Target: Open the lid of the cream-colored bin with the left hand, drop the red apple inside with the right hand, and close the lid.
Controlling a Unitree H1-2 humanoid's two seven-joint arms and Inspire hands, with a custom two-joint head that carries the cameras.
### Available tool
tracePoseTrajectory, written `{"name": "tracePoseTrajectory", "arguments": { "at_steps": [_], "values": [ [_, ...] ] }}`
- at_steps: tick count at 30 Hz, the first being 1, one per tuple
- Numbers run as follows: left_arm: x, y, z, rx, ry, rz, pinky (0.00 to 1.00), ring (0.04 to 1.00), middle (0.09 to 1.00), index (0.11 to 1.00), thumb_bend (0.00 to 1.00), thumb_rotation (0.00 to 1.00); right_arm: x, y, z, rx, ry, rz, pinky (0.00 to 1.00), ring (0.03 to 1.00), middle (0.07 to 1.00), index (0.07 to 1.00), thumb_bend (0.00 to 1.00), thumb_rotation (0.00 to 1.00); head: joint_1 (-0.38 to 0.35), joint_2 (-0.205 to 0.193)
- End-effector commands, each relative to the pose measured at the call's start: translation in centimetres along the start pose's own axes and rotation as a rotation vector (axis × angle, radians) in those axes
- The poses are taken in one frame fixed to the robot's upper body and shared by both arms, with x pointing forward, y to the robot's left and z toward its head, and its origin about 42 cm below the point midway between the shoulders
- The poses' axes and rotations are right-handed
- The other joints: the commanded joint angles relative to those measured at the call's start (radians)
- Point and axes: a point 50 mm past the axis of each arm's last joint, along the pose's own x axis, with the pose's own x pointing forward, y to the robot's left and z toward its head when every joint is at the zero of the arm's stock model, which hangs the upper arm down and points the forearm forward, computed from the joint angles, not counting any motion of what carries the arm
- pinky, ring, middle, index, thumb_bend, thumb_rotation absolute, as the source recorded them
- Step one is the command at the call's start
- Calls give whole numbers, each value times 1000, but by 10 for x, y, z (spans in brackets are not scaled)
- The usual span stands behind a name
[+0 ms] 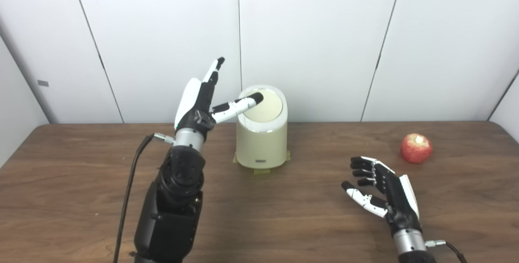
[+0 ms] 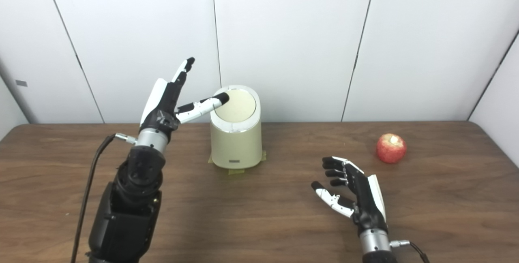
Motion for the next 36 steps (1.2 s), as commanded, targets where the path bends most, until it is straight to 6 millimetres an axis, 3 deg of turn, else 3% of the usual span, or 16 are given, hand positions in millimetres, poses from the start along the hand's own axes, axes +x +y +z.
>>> {"name": "tracePoseTrajectory", "arguments": {
  "at_steps": [1, 7, 10, 18, 32, 36],
  "values": [
    [20, 10, 31, 38, -70, 41, 1000, 1000, 1000, 1000, 849, 527, 3, 1, 9, 0, -42, -16, 594, 675, 697, 689, 257, 148, -3, 2],
    [42, -1, 37, 127, 1, 65, 1000, 1000, 1000, 1000, 867, 421, 1, 3, 10, 27, -40, -20, 601, 680, 705, 693, 260, 88, -6, 5],
    [53, -6, 37, 158, 41, 59, 1000, 1000, 1000, 1000, 888, 364, 0, 3, 11, 26, -37, -20, 597, 680, 707, 697, 261, 146, -8, 7],
    [76, -12, 31, 152, 144, 54, 1000, 1000, 1000, 1000, 877, 331, -1, 3, 11, 11, -28, -13, 602, 685, 709, 706, 260, 188, -9, 6],
    [85, -17, 7, 187, 238, 23, 1000, 1000, 1000, 1000, 885, 315, -3, 5, 13, 25, -33, -17, 599, 685, 707, 697, 257, 77, -16, 8],
    [84, -21, 5, 202, 249, -1, 1000, 1000, 1000, 1000, 956, 250, -4, 5, 14, 16, -17, -18, 591, 680, 707, 694, 263, 120, -18, 12]
  ]
}}
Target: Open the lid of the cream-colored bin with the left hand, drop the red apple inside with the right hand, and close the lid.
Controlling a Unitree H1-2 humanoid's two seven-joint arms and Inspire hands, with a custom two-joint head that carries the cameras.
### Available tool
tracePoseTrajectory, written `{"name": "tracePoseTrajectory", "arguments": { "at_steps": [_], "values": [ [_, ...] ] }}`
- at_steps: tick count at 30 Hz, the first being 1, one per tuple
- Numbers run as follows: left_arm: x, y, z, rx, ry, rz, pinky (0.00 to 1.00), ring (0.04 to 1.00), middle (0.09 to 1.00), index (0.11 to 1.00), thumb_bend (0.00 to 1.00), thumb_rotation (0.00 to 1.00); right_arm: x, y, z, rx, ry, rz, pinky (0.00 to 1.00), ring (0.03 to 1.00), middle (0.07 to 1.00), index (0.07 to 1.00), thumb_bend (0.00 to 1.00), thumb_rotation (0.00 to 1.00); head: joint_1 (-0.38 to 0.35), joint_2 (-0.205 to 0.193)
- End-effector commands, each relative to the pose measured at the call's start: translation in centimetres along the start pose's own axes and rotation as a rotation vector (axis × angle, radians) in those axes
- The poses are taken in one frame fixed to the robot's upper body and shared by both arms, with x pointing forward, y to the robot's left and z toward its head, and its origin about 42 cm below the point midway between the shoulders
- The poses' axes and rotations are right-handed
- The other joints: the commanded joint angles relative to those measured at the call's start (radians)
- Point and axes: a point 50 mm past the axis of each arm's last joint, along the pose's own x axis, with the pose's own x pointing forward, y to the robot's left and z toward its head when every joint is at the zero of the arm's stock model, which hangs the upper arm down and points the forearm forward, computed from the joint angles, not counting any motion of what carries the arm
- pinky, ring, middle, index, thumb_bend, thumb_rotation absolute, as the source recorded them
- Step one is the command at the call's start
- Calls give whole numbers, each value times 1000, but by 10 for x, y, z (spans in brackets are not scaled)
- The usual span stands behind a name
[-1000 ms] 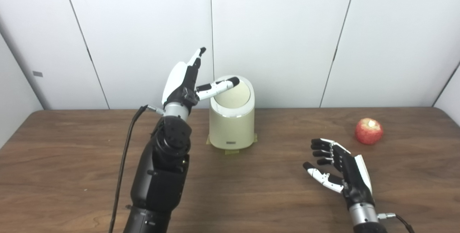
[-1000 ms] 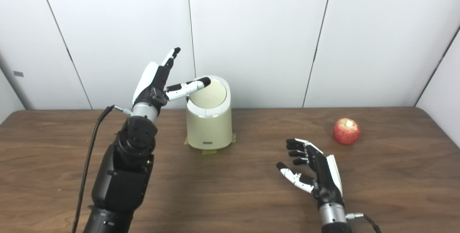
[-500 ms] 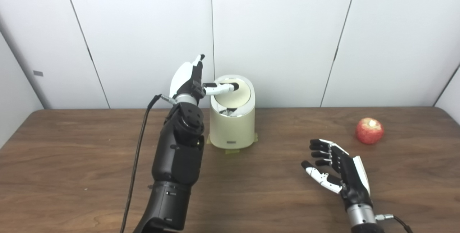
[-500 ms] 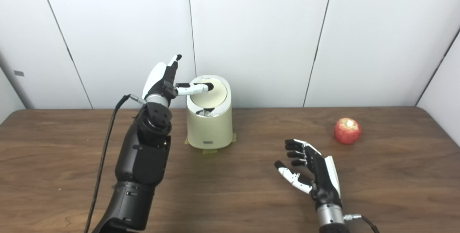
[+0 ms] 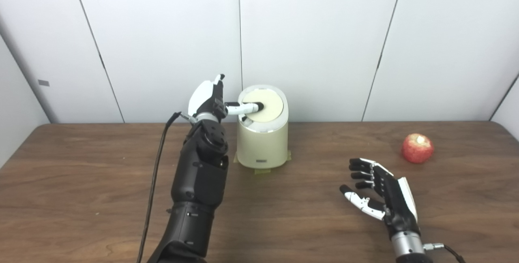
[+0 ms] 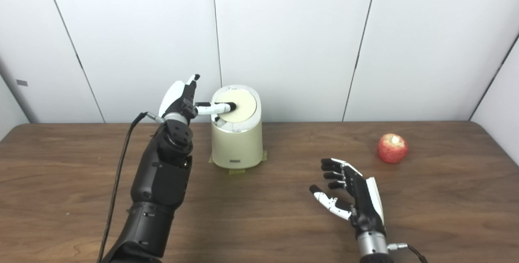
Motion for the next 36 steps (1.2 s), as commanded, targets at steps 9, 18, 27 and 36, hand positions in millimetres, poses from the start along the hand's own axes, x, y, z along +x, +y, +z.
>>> {"name": "tracePoseTrajectory", "arguments": {
  "at_steps": [9, 18, 27, 36],
  "values": [
    [3, 3, 28, 111, -35, 11, 1000, 1000, 1000, 1000, 967, 112, 4, 2, 12, -3, -48, -17, 595, 683, 709, 696, 254, 76, -7, 0],
    [-5, -2, 23, 404, -62, -9, 1000, 1000, 1000, 1000, 982, 41, 4, 3, 14, -15, -28, -8, 604, 694, 716, 699, 258, 108, -14, 5],
    [-3, -3, 6, 572, -33, -27, 1000, 1000, 1000, 1000, 978, 4, 4, 4, 14, -11, -17, -2, 601, 695, 721, 707, 269, 85, -16, 3],
    [-10, 8, 0, 230, -72, 47, 1000, 1000, 1000, 1000, 719, 974, 4, 5, 14, -20, -11, -5, 587, 687, 711, 704, 269, 101, -24, 0]
  ]
}}
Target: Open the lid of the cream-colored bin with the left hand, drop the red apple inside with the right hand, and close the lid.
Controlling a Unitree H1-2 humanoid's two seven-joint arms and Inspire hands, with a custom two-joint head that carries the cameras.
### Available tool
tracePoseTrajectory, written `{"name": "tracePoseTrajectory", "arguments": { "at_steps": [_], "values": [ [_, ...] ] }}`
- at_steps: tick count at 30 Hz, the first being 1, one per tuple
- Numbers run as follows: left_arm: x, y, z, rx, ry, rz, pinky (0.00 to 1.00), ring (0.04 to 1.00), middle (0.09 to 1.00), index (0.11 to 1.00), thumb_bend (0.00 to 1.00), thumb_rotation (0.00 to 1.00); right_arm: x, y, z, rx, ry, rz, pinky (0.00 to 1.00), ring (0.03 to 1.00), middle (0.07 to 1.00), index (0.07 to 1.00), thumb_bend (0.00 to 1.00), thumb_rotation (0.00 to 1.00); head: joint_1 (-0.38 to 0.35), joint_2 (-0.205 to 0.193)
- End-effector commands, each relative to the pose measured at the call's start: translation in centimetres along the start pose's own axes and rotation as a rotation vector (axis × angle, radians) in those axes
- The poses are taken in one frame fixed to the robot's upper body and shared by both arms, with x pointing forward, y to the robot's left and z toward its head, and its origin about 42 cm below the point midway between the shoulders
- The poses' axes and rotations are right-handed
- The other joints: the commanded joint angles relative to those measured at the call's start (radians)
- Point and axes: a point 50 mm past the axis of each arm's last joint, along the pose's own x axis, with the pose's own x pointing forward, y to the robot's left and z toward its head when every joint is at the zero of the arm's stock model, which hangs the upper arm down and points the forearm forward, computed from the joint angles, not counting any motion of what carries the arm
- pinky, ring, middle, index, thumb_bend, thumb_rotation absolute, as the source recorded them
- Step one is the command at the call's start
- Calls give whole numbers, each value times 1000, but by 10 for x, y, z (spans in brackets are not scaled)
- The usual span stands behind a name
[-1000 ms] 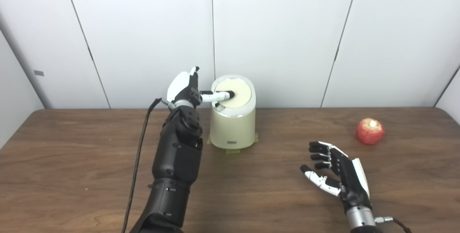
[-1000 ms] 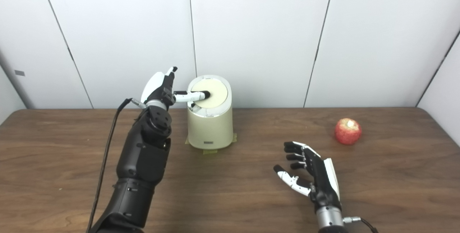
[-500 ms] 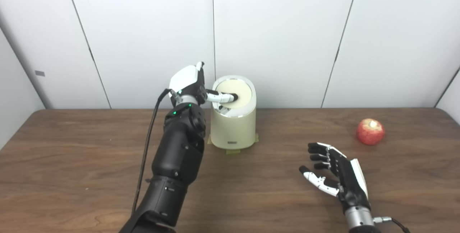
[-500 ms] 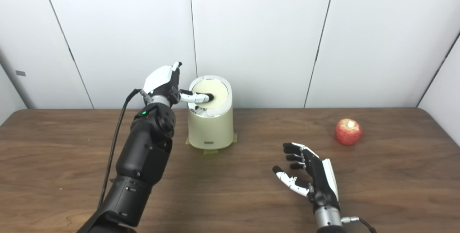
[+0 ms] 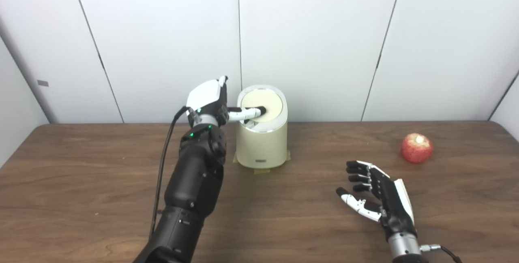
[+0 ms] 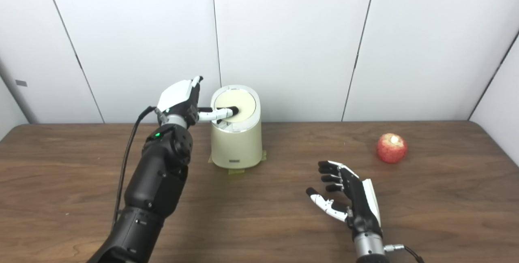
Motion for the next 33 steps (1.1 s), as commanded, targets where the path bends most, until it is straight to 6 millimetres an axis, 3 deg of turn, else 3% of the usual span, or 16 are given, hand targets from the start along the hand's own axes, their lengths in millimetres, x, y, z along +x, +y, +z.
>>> {"name": "tracePoseTrajectory", "arguments": {
  "at_steps": [1, 7, 13, 18, 20, 23, 25, 27, 29, 31, 33],
  "values": [
    [-3, 24, 15, -100, -58, 90, 1000, 1000, 1000, 1000, 716, 990, 5, -1, 11, -3, -40, -11, 587, 686, 710, 702, 267, 95, -1, 1],
    [-25, 26, 5, -353, -159, 186, 1000, 1000, 1000, 1000, 630, 1000, 5, -1, 11, -8, -40, -12, 592, 686, 705, 699, 266, 89, -2, 0],
    [-52, 33, -10, -494, -255, 235, 1000, 1000, 1000, 1000, 617, 1000, 6, 0, 11, -19, -45, -10, 595, 689, 711, 702, 262, 54, -2, 1],
    [-82, 33, -45, -605, -372, 215, 973, 993, 996, 988, 443, 1000, 4, -1, 13, -98, -111, -15, 500, 618, 676, 695, 278, 101, 2, 0],
    [-92, 32, -63, -628, -402, 209, 940, 972, 973, 967, 414, 1000, 3, -3, 17, -132, -145, -24, 551, 666, 700, 693, 285, 145, 1, -2],
    [-106, 30, -89, -695, -420, 177, 911, 946, 945, 939, 444, 1000, 4, -6, 28, -189, -230, -62, 565, 678, 701, 686, 260, 175, -6, -4],
    [-116, 29, -103, -747, -430, 166, 911, 942, 939, 931, 463, 1000, 4, -11, 38, -226, -271, -89, 568, 683, 703, 685, 254, 247, -5, -4],
    [-126, 27, -115, -781, -442, 169, 902, 934, 932, 919, 413, 992, 6, -17, 48, -270, -321, -118, 552, 675, 699, 680, 258, 258, -2, -3],
    [-135, 24, -123, -805, -457, 176, 897, 932, 928, 916, 296, 976, 9, -24, 59, -323, -362, -145, 504, 647, 692, 672, 277, 281, -3, -4],
    [-144, 19, -131, -843, -465, 180, 897, 928, 919, 906, 255, 926, 15, -36, 73, -380, -405, -168, 471, 624, 689, 672, 313, 232, -4, -4],
    [-152, 16, -137, -871, -466, 181, 893, 922, 911, 896, 254, 874, 23, -47, 85, -436, -440, -185, 349, 480, 666, 696, 392, 165, -6, -5]
  ]
}}
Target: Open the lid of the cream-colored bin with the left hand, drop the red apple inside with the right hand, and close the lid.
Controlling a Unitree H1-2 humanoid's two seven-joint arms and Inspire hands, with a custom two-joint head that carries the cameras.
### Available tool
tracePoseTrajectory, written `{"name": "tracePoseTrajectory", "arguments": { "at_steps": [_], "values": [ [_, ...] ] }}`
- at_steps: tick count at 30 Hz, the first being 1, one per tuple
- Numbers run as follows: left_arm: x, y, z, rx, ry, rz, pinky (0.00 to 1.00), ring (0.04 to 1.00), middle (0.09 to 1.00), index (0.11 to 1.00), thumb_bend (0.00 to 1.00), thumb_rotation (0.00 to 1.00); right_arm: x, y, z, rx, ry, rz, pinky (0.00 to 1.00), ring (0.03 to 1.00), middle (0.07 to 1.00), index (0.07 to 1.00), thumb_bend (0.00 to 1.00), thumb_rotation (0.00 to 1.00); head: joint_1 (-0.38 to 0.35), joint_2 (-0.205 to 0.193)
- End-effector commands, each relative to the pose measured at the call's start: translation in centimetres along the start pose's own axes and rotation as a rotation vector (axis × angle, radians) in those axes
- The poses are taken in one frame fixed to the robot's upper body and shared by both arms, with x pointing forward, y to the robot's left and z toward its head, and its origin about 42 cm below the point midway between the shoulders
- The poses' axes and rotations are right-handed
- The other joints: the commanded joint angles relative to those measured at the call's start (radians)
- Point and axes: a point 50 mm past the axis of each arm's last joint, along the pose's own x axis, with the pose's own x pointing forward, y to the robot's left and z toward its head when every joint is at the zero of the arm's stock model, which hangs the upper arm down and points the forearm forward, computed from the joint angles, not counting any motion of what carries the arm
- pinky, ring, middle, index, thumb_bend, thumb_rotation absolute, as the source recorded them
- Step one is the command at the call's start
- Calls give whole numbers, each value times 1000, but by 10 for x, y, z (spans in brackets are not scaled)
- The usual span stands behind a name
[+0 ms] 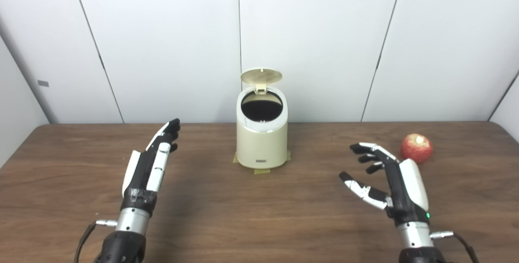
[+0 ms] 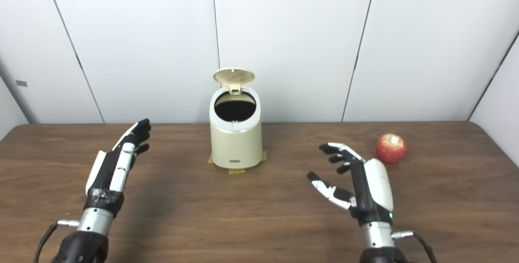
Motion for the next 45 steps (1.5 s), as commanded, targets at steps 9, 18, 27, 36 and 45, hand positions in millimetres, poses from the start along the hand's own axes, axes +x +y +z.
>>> {"name": "tracePoseTrajectory", "arguments": {
  "at_steps": [9, 18, 27, 36, 45],
  "values": [
    [-21, 1, 2, -37, -103, 17, 877, 905, 901, 888, 226, 864, 97, -89, 54, -480, -136, 132, 639, 830, 887, 828, 956, 418, -14, -11],
    [-37, -2, -9, -102, -84, 54, 895, 915, 913, 891, 208, 860, 156, -108, 53, -743, 5, 365, 735, 937, 945, 845, 1000, 346, -18, -13],
    [-43, -1, -11, -109, -85, 69, 872, 903, 898, 876, 173, 837, 202, -100, 9, -845, 189, 490, 712, 948, 945, 854, 1000, 329, -9, -5],
    [-43, 3, -10, -91, -72, 72, 867, 900, 898, 878, 176, 835, 214, -91, -31, -824, 314, 565, 745, 968, 962, 864, 971, 286, -9, -3],
    [-45, 1, -10, -77, -52, 74, 868, 900, 895, 879, 189, 853, 215, -92, -62, -757, 407, 567, 746, 972, 979, 872, 975, 282, -6, 0]
  ]
}}
